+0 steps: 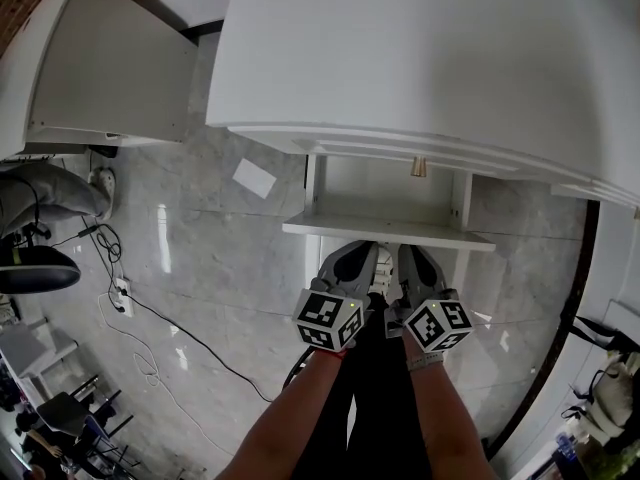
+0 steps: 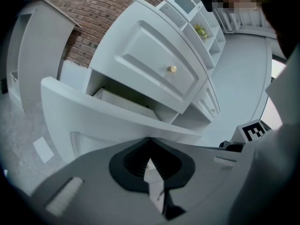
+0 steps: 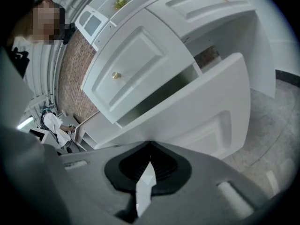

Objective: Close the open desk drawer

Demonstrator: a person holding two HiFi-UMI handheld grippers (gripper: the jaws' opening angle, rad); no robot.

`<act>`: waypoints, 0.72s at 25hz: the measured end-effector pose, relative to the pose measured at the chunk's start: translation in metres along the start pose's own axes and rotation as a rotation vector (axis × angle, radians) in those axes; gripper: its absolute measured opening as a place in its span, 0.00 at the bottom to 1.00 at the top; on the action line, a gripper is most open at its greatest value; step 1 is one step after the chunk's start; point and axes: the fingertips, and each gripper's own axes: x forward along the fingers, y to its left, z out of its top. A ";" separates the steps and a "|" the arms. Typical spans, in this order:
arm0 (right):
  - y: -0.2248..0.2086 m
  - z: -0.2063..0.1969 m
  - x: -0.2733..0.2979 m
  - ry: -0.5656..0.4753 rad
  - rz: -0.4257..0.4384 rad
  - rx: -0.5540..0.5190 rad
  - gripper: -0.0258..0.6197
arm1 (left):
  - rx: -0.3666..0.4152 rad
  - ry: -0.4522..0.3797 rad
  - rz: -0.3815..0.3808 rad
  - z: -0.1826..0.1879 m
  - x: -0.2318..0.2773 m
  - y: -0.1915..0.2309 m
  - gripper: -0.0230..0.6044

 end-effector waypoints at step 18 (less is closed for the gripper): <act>-0.006 0.036 0.040 -0.043 0.023 0.019 0.04 | -0.020 -0.075 0.023 0.037 0.036 0.014 0.04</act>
